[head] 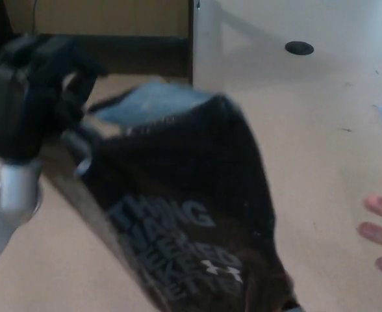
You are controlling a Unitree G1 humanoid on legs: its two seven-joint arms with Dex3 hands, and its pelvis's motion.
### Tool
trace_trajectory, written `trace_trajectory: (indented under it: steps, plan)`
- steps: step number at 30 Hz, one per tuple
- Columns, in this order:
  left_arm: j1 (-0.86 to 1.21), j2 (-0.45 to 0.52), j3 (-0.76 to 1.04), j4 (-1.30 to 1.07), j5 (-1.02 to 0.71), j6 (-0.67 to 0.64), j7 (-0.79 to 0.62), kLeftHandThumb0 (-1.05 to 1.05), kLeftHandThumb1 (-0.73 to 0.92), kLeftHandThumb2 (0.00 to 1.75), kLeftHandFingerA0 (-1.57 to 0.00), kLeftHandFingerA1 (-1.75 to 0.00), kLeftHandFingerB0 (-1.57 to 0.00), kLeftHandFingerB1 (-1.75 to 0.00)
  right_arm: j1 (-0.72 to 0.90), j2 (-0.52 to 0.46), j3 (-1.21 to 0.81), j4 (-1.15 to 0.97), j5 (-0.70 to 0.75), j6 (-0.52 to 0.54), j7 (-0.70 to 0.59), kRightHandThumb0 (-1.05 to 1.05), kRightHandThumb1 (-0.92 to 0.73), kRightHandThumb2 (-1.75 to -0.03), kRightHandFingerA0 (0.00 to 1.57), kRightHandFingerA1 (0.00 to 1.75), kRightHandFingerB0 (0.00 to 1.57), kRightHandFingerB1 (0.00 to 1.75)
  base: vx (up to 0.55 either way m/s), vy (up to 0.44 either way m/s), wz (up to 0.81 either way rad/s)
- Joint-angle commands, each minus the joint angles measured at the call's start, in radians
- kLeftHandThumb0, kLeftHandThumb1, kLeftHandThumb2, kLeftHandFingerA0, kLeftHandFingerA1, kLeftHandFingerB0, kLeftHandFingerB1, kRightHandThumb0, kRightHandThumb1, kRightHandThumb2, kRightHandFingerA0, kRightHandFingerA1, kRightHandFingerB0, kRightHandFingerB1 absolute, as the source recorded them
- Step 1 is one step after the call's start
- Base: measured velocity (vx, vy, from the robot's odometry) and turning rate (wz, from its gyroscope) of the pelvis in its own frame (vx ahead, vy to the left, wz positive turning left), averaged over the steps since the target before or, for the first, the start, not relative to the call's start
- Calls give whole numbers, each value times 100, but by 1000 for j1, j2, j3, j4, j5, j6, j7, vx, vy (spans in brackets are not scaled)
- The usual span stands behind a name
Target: A person is holding a plastic bag and the robot extends its left hand to grab the bag by hooking its thumb into the holes at the top and brings its hand down by its side. Then it extends its arm again to hand the plastic bag back to the person.
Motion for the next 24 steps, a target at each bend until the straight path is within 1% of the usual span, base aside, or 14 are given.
trace_trajectory:
  steps: [1, 3, 6, 8, 9, 13, 14, 15, 16, 20, 21, 22, 23, 24]
  plan:
    - [-411, -157, -40, 109, -58, 187, -249, -15, 79, 65, -73, -166, -67, -145, -54, -49, -55, -4, 45, 29, 12, -38, -68, -61, 72, 62, 51, 38, 0, 0, 0]
    - [-499, -223, -59, 164, -50, 190, -246, -14, 74, 63, -74, -163, -75, -131, -70, -53, -64, -8, 46, 29, 4, -38, -68, -60, 71, 67, 51, 38, 0, 0, 0]
    - [-593, -292, -70, 222, -47, 200, -243, -15, 75, 64, -85, -165, -79, -129, -100, -61, -75, -16, 51, 39, 12, -38, -69, -61, 72, 62, 50, 38, 0, 0, 0]
    - [-646, -335, -69, 254, -64, 194, -258, -11, 72, 72, -92, -168, -84, -112, -124, -64, -82, -14, 51, 42, 10, -38, -68, -61, 74, 60, 50, 38, 0, 0, 0]
    - [-669, -356, -73, 264, -64, 198, -262, -15, 74, 71, -89, -169, -72, -136, -134, -65, -82, -14, 48, 45, 10, -39, -69, -61, 74, 58, 50, 38, 0, 0, 0]
    - [-734, -406, -83, 299, -52, 206, -269, -16, 73, 72, -88, -169, -74, -132, -154, -59, -96, -15, 53, 45, 15, -39, -68, -61, 73, 57, 50, 38, 0, 0, 0]
    - [-753, -418, -80, 309, -58, 211, -280, -17, 66, 80, -110, -160, -82, -123, -165, -59, -98, -12, 51, 50, 14, -39, -68, -61, 74, 58, 50, 38, 0, 0, 0]
    - [-772, -429, -78, 327, -63, 200, -282, -17, 74, 76, -91, -169, -79, -121, -173, -59, -102, -10, 53, 50, 17, -39, -68, -60, 76, 63, 51, 38, 0, 0, 0]
    - [-785, -437, -81, 335, -57, 199, -279, -16, 75, 74, -90, -169, -74, -132, -178, -59, -101, -8, 49, 50, 15, -39, -69, -61, 75, 60, 51, 38, 0, 0, 0]
    - [-830, -448, -90, 367, -36, 185, -266, -15, 73, 74, -89, -169, -72, -136, -199, -52, -101, -1, 38, 60, 11, -39, -68, -61, 75, 59, 50, 38, 0, 0, 0]
    - [-846, -445, -93, 371, -32, 176, -265, -15, 72, 74, -86, -169, -69, -140, -209, -46, -106, 3, 42, 66, 15, -45, -58, -85, 70, 67, 44, 50, 0, 0, 0]
    - [-861, -444, -92, 376, -33, 175, -269, -15, 73, 73, -84, -168, -69, -137, -216, -43, -107, 4, 39, 67, 14, -38, -68, -61, 76, 61, 51, 38, 0, 0, 0]
    - [-875, -444, -91, 380, -37, 178, -274, -15, 73, 73, -84, -168, -69, -137, -220, -41, -105, 5, 33, 66, 9, -38, -68, -61, 76, 61, 51, 38, 0, 0, 0]
    - [-892, -443, -87, 390, -46, 177, -282, -14, 73, 74, -84, -169, -66, -141, -226, -40, -108, 5, 36, 68, 13, -44, -57, -86, 70, 68, 43, 51, 0, 0, 0]
